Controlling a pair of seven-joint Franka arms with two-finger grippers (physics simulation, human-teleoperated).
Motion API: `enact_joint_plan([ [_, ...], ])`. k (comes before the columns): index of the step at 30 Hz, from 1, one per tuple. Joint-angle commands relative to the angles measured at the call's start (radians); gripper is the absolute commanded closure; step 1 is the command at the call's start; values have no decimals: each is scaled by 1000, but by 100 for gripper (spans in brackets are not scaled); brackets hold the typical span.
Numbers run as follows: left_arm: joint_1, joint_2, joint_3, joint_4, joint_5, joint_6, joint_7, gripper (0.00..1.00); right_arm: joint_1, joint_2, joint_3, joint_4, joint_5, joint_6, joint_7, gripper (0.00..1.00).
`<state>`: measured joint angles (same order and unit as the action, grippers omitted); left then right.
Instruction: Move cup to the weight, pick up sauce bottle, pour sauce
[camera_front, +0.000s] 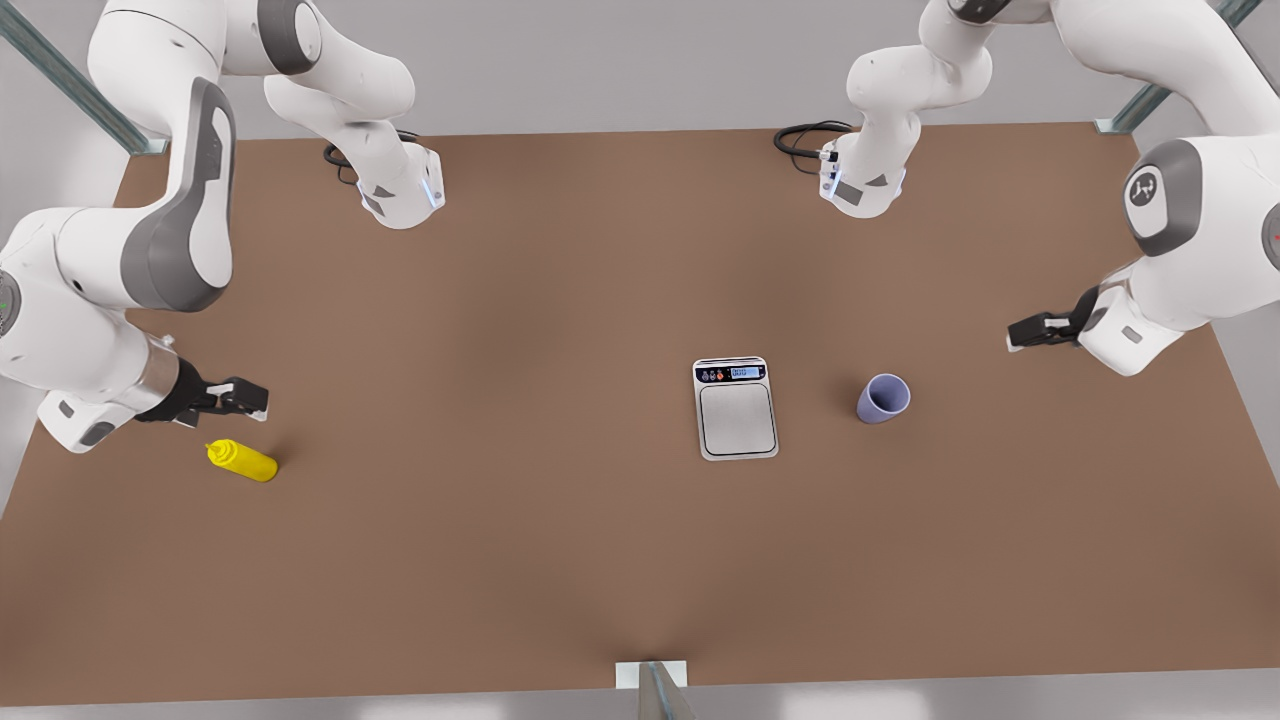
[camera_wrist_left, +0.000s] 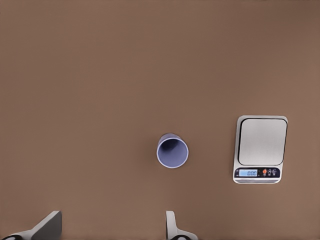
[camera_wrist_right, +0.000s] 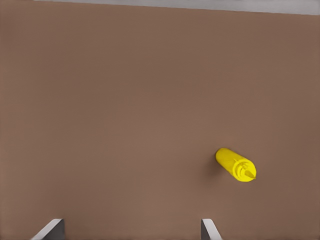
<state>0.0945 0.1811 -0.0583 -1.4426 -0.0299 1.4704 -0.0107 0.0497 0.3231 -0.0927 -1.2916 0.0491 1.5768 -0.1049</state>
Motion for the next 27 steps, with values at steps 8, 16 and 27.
enact_joint_plan([
  [8,-4,-18,9,-142,22,56,-18,0,-347,105,1,-146,267,137,-1145,0],
  [16,-44,-46,-14,-553,8,516,-81,0,-697,410,1,-181,629,34,-1955,0],
  [27,-110,40,-8,-667,16,765,-106,0,-811,608,2,-129,848,-69,-2191,0],
])
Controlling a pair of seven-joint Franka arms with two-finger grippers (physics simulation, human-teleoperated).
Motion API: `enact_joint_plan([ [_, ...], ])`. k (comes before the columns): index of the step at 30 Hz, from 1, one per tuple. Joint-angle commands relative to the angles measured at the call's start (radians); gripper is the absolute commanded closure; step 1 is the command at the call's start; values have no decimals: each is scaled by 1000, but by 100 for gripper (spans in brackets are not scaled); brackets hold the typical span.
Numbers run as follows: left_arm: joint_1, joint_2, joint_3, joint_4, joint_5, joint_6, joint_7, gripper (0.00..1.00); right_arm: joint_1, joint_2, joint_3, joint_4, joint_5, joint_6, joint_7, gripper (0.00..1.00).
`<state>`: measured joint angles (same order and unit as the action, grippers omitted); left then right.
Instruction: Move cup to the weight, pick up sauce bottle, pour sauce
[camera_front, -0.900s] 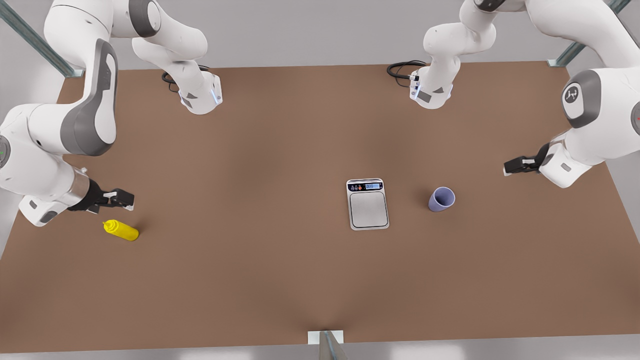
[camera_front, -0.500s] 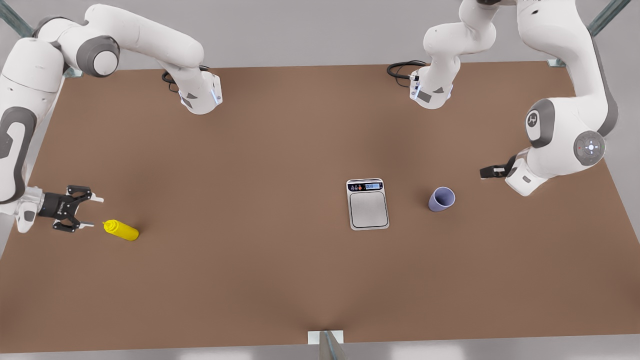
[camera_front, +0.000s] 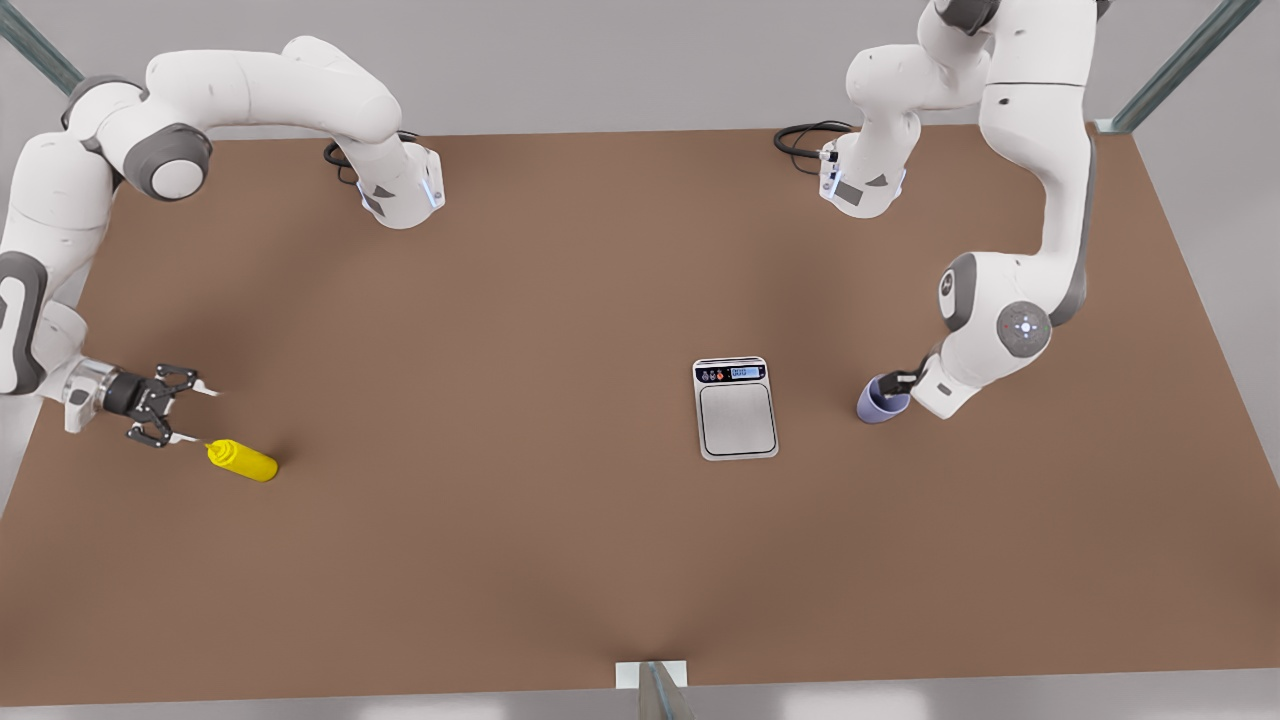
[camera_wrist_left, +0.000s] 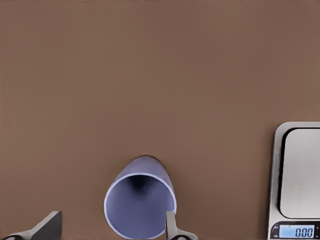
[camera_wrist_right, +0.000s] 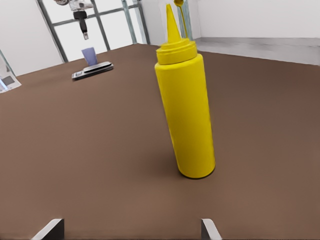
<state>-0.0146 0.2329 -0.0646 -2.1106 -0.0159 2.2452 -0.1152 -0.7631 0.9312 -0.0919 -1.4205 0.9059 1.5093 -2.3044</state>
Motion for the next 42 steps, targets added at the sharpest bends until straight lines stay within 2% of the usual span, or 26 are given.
enact_joint_plan([
  [1,-1,3,0,1,5,2,5,0,-5,1,0,-2,5,0,-7,0],
  [11,-2,71,8,6,13,31,-3,0,-1,58,6,-5,79,-54,-104,0],
  [12,-2,74,8,3,13,47,-3,24,-2,58,6,0,80,-52,-101,0],
  [13,-2,88,8,3,13,59,-3,29,-4,60,4,2,79,-50,-99,0],
  [14,-2,88,8,3,13,60,-3,43,-5,58,4,2,84,-46,-99,0],
  [16,-2,91,8,3,13,63,-4,63,-4,60,4,29,108,-38,-95,0],
  [28,-2,123,8,3,13,94,-9,64,21,89,8,80,149,8,-76,0],
  [33,-2,125,8,4,11,96,-31,77,51,98,11,81,169,34,-75,0],
  [42,-4,123,8,9,11,96,-38,79,82,101,15,78,183,43,-75,0],
])
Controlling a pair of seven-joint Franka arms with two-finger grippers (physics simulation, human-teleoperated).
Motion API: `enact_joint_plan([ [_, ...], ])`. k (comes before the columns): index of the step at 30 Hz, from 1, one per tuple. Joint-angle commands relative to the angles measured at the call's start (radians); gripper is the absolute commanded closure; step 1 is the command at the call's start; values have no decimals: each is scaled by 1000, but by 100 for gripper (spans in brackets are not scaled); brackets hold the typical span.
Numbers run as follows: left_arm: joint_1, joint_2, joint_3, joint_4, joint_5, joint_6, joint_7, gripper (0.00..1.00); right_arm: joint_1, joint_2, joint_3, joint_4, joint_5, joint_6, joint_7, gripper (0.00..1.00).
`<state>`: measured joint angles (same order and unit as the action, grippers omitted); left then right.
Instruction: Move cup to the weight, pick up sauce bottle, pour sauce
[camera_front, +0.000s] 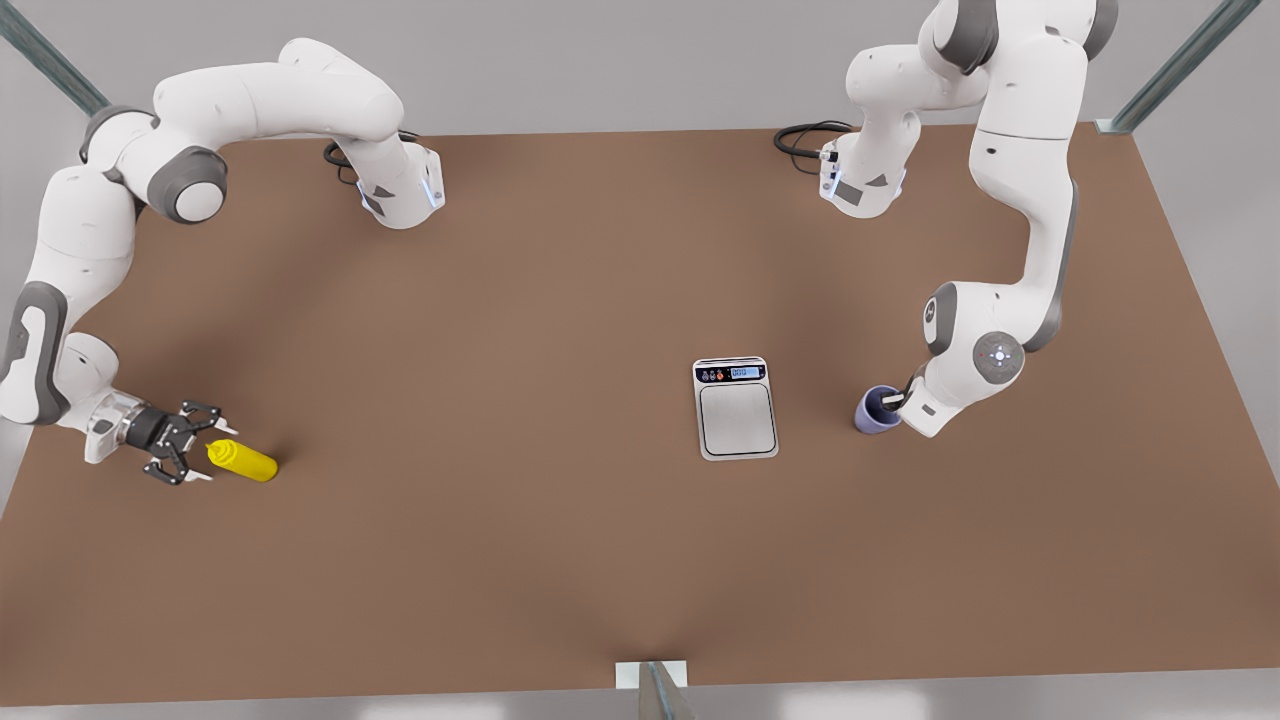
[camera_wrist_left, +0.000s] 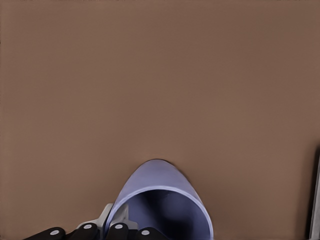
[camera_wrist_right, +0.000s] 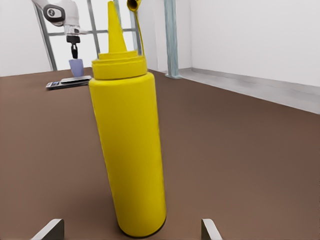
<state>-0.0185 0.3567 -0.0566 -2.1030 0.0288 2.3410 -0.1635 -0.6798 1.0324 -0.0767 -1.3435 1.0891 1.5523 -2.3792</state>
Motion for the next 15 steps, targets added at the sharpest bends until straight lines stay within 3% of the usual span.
enact_joint_plan([
  [1,0,1,0,0,-33,0,1,79,6,0,0,0,0,0,0,0],
  [15,-43,-28,-16,38,-36,-35,-143,79,92,12,0,-2,25,0,-3,0],
])
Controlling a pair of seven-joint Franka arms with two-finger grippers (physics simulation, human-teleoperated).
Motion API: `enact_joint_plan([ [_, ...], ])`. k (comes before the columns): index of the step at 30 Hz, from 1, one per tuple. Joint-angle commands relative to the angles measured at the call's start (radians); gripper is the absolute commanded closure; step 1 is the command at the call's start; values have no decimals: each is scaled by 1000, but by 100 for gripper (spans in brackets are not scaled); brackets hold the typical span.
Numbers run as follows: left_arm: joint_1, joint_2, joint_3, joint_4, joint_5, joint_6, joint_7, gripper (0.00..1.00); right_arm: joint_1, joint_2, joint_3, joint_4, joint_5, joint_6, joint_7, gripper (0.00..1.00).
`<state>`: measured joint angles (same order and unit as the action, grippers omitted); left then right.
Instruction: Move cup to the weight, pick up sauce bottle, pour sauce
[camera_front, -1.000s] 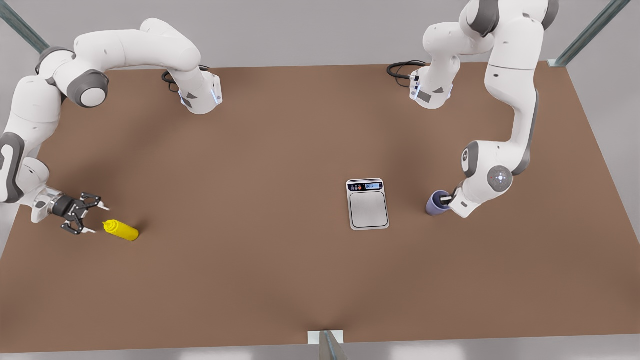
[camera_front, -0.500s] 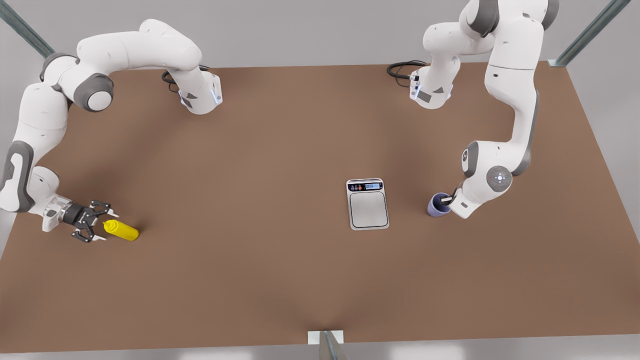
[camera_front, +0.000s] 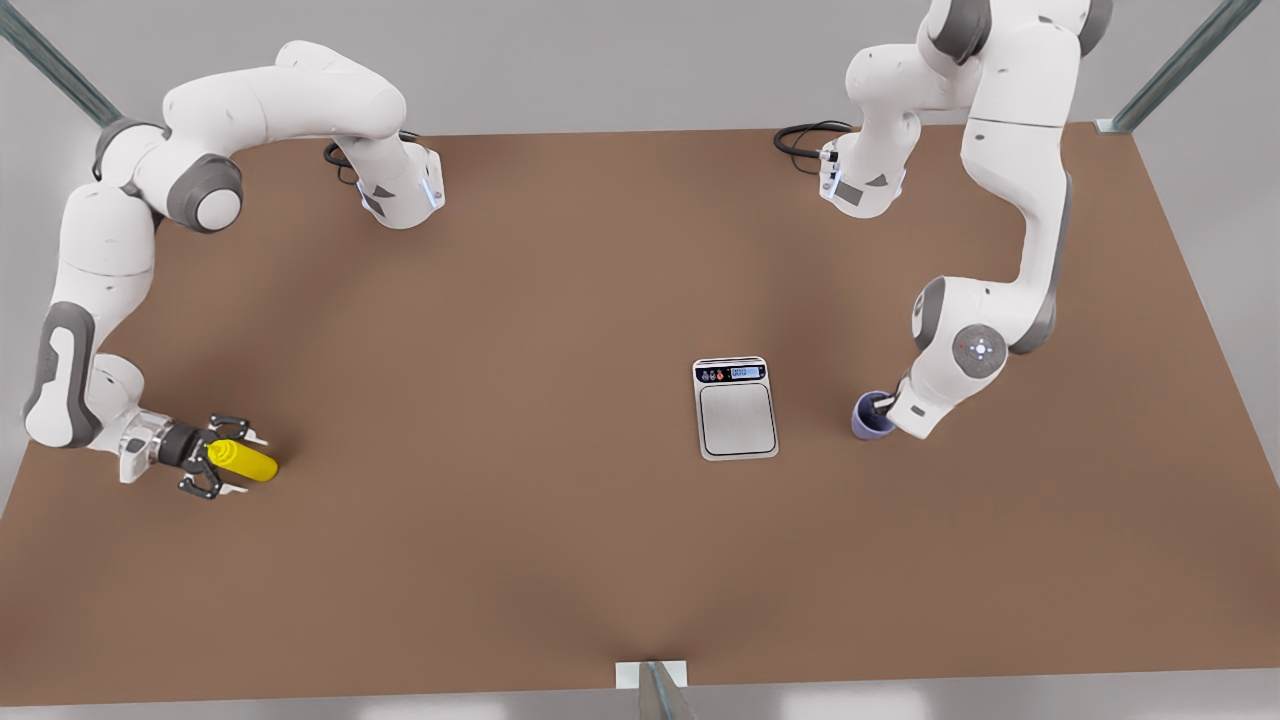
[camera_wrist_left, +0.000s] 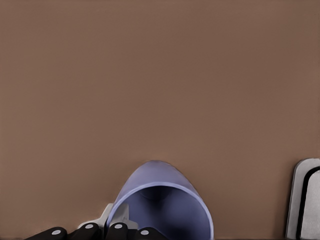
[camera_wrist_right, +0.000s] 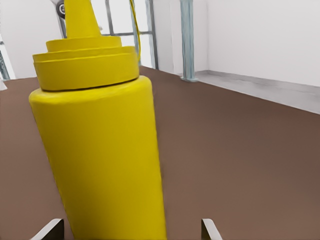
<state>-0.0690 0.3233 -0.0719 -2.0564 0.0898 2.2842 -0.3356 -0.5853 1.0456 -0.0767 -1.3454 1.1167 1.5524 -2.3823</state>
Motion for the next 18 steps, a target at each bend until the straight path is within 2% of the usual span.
enact_joint_plan([
  [1,-20,-7,0,7,-96,-14,-22,79,1,1,0,0,2,0,0,0],
  [7,-114,-26,-23,53,-110,-75,-181,79,1,11,0,0,3,-2,-5,0],
  [12,-175,48,-52,166,-111,-74,-359,79,1,11,0,0,3,-2,-5,0],
  [13,-176,74,-52,196,-127,-72,-381,79,2,11,0,0,3,-2,-5,13],
  [14,-201,105,-52,239,-139,-72,-405,79,1,11,0,0,3,-2,-3,17],
  [16,-222,132,-52,282,-142,-71,-461,79,1,11,0,0,3,-2,-1,32],
  [18,-236,142,-52,297,-173,-74,-476,79,1,11,0,2,3,-2,-1,35],
])
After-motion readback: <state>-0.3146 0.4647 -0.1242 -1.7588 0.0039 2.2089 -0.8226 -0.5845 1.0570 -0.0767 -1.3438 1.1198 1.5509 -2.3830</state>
